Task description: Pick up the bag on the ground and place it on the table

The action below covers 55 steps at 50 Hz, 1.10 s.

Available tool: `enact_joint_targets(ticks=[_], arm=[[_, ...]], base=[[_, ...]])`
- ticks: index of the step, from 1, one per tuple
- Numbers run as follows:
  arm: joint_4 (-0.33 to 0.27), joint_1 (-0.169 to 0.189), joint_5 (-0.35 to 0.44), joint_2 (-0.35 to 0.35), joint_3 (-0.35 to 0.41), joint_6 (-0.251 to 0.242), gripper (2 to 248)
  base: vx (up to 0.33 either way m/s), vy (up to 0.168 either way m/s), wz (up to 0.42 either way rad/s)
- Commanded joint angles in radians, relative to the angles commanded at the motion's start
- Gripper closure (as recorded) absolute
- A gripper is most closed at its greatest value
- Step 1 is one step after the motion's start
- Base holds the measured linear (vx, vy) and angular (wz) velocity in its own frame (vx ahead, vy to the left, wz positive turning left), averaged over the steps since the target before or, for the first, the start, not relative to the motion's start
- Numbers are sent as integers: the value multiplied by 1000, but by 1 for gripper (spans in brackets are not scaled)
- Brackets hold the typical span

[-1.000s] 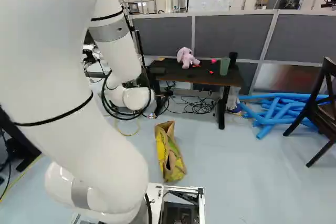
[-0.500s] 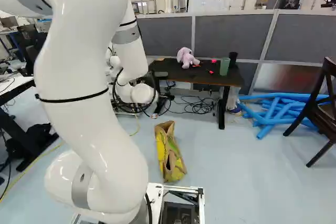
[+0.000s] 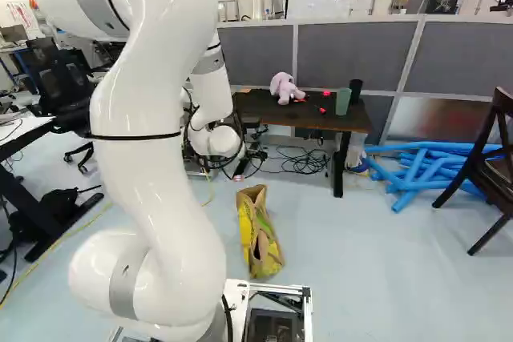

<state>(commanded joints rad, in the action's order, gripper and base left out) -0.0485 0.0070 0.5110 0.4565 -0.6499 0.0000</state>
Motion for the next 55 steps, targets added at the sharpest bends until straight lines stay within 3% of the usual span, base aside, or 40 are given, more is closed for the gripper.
enact_joint_targets(ticks=[49,55], arm=[[0,0,-194,252,-199,0,3],[0,0,-207,275,-213,-32,3]], base=[[0,0,0],[0,0,0]])
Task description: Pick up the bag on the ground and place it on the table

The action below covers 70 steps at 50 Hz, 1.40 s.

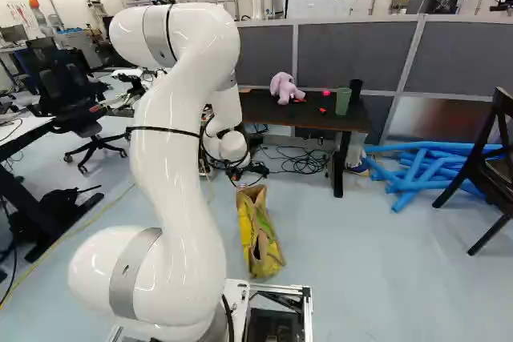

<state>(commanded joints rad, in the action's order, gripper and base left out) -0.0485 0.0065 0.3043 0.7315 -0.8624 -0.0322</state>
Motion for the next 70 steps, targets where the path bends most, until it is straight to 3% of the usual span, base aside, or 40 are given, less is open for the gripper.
enact_joint_targets(ticks=[25,46,70], arm=[[0,0,-5,95,-56,-234,3],[0,0,-18,175,-108,-251,3],[0,0,-83,276,-192,-251,3]], base=[[0,0,0],[0,0,0],[0,0,0]])
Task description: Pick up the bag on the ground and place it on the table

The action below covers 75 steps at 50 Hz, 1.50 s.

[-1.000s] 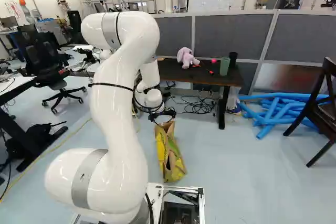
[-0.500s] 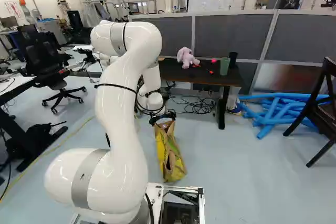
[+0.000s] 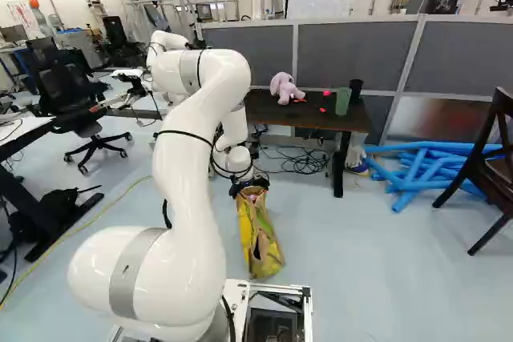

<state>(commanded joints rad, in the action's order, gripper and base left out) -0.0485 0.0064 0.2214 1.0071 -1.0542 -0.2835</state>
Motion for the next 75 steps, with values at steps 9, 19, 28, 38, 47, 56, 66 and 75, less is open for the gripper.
enact_joint_targets(ticks=[9,19,28,38,47,56,66,75], arm=[[0,0,-27,38,-34,0,3],[0,1,-42,80,-73,0,3],[0,5,-43,117,-106,0,3],[-5,10,-46,158,-142,0,3],[-16,11,-52,193,-173,0,3],[-23,11,-56,227,-202,0,3],[-24,11,-56,265,-233,0,3],[-24,11,-56,298,-261,0,3]], base=[[0,0,0],[0,0,0],[0,0,0],[0,0,0],[0,0,0],[0,0,0],[0,0,0],[0,0,0]])
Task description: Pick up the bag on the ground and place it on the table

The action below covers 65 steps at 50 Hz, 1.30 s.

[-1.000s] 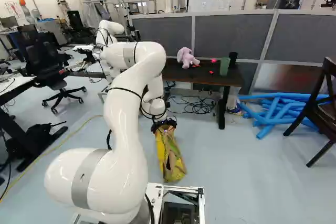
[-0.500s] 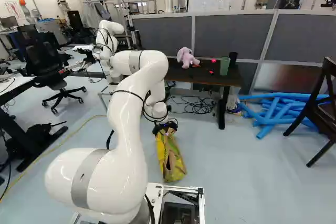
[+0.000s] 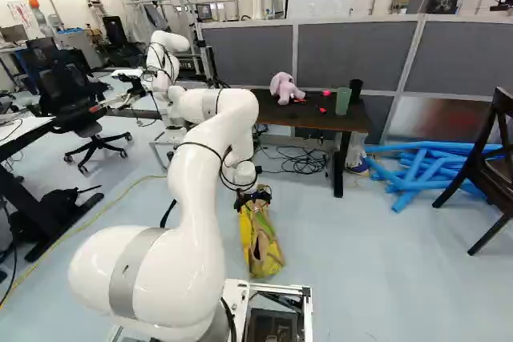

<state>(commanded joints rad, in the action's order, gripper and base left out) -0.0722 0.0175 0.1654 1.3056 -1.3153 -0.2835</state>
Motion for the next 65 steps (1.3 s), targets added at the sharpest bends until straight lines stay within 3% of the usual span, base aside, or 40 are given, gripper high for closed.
enact_joint_targets(ticks=[65], arm=[[0,-7,0,246,-225,0,3]], base=[[0,0,0]])
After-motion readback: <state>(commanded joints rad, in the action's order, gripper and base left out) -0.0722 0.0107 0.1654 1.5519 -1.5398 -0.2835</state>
